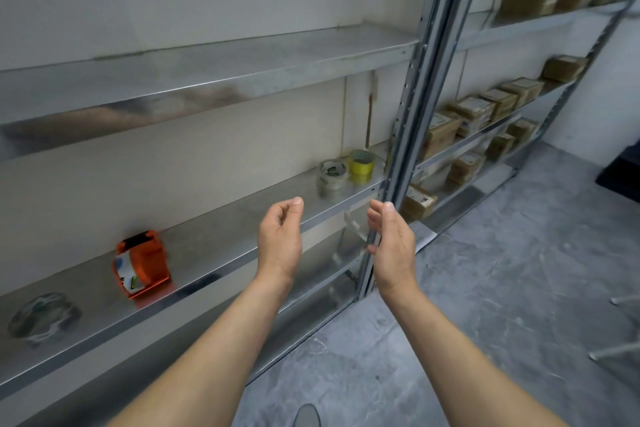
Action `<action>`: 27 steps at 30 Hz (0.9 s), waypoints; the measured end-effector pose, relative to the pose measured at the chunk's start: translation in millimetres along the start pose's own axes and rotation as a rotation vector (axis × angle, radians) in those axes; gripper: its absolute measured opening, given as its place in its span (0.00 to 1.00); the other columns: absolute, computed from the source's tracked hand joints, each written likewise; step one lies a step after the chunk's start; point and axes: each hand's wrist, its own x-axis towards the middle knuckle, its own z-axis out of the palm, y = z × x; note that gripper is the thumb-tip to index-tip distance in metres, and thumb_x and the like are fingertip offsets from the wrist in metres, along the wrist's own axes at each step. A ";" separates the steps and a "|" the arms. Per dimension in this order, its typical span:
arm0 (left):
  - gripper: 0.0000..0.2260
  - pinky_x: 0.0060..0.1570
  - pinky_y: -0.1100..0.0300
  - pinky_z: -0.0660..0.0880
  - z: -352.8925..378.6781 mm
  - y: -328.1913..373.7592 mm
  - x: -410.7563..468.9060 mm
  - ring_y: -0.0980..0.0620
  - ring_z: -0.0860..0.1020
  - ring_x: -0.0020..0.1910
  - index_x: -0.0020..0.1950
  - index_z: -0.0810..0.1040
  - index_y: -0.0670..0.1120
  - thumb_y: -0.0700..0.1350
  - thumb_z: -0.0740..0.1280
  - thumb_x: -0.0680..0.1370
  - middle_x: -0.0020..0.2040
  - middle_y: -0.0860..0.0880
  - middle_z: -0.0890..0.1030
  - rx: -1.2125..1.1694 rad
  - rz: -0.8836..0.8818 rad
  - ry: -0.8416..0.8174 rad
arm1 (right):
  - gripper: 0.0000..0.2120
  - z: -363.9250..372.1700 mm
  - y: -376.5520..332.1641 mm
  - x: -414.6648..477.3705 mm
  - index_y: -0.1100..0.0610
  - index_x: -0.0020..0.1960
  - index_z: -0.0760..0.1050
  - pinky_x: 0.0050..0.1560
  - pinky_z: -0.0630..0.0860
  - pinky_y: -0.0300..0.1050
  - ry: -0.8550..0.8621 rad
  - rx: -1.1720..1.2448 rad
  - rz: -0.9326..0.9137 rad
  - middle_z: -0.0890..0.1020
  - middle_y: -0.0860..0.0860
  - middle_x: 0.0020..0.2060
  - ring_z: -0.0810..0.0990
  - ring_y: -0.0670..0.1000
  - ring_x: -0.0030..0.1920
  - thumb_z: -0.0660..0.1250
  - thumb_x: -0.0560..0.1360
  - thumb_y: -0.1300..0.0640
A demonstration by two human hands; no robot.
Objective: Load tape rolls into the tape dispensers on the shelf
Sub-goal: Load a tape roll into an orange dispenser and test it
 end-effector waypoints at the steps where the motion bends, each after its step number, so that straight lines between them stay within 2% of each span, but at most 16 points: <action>1: 0.07 0.62 0.45 0.74 7.2 -2.4 6.4 0.54 0.77 0.52 0.49 0.78 0.50 0.52 0.64 0.80 0.45 0.57 0.79 -0.005 -0.002 -0.009 | 0.24 -1.9 0.6 8.1 0.45 0.60 0.78 0.68 0.73 0.57 0.005 -0.002 -0.002 0.81 0.40 0.55 0.78 0.38 0.59 0.54 0.74 0.36; 5: 0.07 0.62 0.44 0.74 37.6 -11.8 40.9 0.55 0.77 0.52 0.49 0.78 0.51 0.53 0.64 0.80 0.46 0.57 0.79 -0.032 -0.017 -0.032 | 0.22 -3.4 2.7 48.1 0.43 0.58 0.79 0.65 0.75 0.54 0.037 -0.021 -0.011 0.82 0.43 0.57 0.79 0.41 0.60 0.56 0.74 0.33; 7: 0.06 0.61 0.45 0.74 53.9 -13.9 60.8 0.56 0.77 0.50 0.49 0.78 0.51 0.52 0.64 0.80 0.46 0.57 0.79 -0.051 -0.023 -0.041 | 0.17 -1.6 2.3 70.3 0.42 0.56 0.78 0.60 0.77 0.49 0.039 -0.027 -0.015 0.82 0.45 0.58 0.78 0.46 0.64 0.57 0.78 0.36; 8: 0.06 0.60 0.45 0.74 61.4 -15.4 70.8 0.57 0.77 0.49 0.48 0.78 0.51 0.52 0.64 0.80 0.45 0.57 0.79 -0.057 -0.027 -0.045 | 0.16 0.2 2.7 82.1 0.42 0.56 0.78 0.60 0.77 0.49 0.042 -0.037 -0.010 0.82 0.45 0.58 0.77 0.47 0.64 0.57 0.78 0.36; 11: 0.06 0.59 0.46 0.74 79.9 -20.3 98.8 0.58 0.77 0.47 0.47 0.78 0.52 0.52 0.64 0.80 0.44 0.57 0.80 -0.057 -0.034 -0.059 | 0.20 5.3 4.7 112.6 0.37 0.51 0.79 0.65 0.74 0.58 0.067 -0.083 -0.009 0.83 0.39 0.52 0.79 0.42 0.60 0.55 0.71 0.30; 14: 0.07 0.58 0.48 0.74 93.8 -21.9 121.1 0.58 0.77 0.48 0.47 0.78 0.52 0.53 0.64 0.80 0.45 0.56 0.80 -0.042 -0.033 -0.081 | 0.16 10.5 7.1 136.4 0.30 0.46 0.79 0.65 0.74 0.58 0.079 -0.105 -0.014 0.83 0.35 0.48 0.79 0.39 0.57 0.54 0.71 0.30; 17: 0.07 0.55 0.50 0.74 100.5 -21.4 138.5 0.57 0.77 0.47 0.46 0.78 0.51 0.52 0.64 0.80 0.43 0.55 0.79 -0.039 -0.021 -0.075 | 0.15 15.2 9.5 157.2 0.30 0.47 0.79 0.64 0.74 0.58 0.056 -0.121 0.004 0.82 0.32 0.47 0.78 0.39 0.56 0.55 0.72 0.30; 20: 0.07 0.55 0.52 0.73 106.2 -21.3 155.9 0.57 0.77 0.48 0.47 0.78 0.50 0.52 0.64 0.80 0.45 0.55 0.80 -0.042 -0.021 -0.048 | 0.12 19.1 14.9 181.8 0.40 0.58 0.79 0.65 0.75 0.55 0.015 -0.125 0.026 0.82 0.35 0.52 0.77 0.38 0.57 0.62 0.78 0.41; 23: 0.07 0.52 0.53 0.72 110.1 -22.9 172.0 0.58 0.77 0.47 0.45 0.77 0.50 0.51 0.64 0.80 0.44 0.56 0.80 -0.039 -0.023 0.012 | 0.18 25.2 17.6 207.6 0.52 0.67 0.76 0.67 0.74 0.47 -0.046 -0.176 0.010 0.81 0.48 0.60 0.78 0.45 0.61 0.69 0.77 0.55; 25: 0.07 0.55 0.51 0.73 113.2 -24.6 182.0 0.56 0.78 0.50 0.45 0.77 0.50 0.51 0.64 0.80 0.44 0.57 0.80 -0.018 -0.023 0.050 | 0.21 30.1 23.0 224.4 0.53 0.68 0.75 0.68 0.73 0.47 -0.093 -0.217 0.020 0.79 0.50 0.63 0.76 0.48 0.64 0.71 0.75 0.59; 27: 0.07 0.61 0.47 0.73 117.3 -27.3 191.9 0.52 0.79 0.55 0.48 0.78 0.50 0.51 0.64 0.80 0.47 0.57 0.81 -0.011 -0.042 0.094 | 0.23 35.3 31.2 243.9 0.51 0.68 0.74 0.69 0.72 0.50 -0.144 -0.277 0.025 0.79 0.48 0.64 0.75 0.48 0.65 0.72 0.74 0.59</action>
